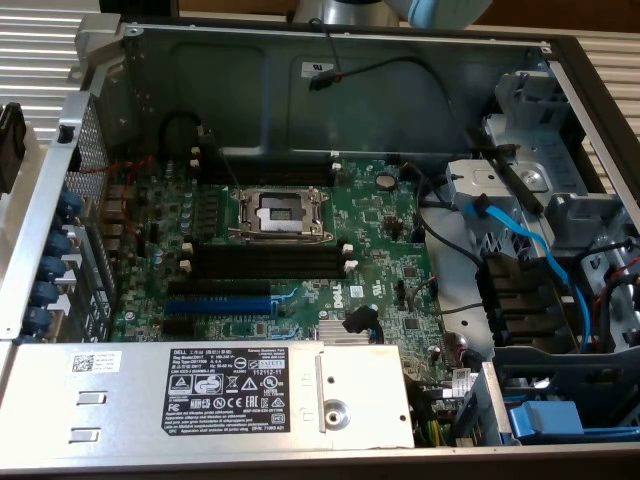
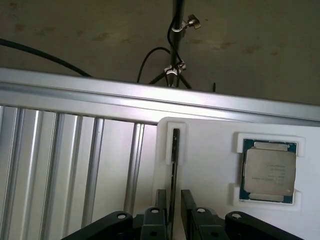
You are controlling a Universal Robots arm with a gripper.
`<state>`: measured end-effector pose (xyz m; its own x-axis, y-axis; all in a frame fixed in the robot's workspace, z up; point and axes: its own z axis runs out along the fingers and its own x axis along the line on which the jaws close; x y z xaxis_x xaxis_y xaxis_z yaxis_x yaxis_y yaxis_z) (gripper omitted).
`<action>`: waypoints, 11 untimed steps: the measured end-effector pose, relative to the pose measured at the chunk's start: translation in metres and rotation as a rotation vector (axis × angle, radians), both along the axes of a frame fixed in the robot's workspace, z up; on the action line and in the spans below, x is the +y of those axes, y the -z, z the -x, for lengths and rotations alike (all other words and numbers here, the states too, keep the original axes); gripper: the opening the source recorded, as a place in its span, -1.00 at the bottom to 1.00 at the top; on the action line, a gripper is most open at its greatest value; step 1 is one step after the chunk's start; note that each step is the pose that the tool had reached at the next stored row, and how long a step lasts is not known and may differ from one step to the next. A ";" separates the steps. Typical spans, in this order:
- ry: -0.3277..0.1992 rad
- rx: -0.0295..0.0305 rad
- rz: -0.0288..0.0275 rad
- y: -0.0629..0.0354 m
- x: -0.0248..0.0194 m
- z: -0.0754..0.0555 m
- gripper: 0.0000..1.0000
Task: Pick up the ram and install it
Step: 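Pick up the ram and move it above insertion slot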
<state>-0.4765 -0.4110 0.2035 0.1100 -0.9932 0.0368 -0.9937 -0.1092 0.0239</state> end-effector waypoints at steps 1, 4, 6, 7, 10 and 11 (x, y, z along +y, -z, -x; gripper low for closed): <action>0.000 -0.0001 0.0002 0.0005 0.0000 0.000 -0.48; -0.002 0.0002 0.0009 0.0014 -0.0001 0.000 -0.48; -0.003 -0.0001 0.0008 0.0019 0.0000 -0.001 -0.48; -0.003 -0.0001 0.0009 0.0020 0.0000 -0.001 -0.48; -0.005 -0.0001 0.0009 0.0021 0.0000 -0.002 -0.48; -0.005 -0.0001 0.0009 0.0021 0.0000 -0.002 -0.48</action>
<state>-0.4744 -0.4111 0.2014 0.1150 -0.9927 0.0377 -0.9932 -0.1141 0.0239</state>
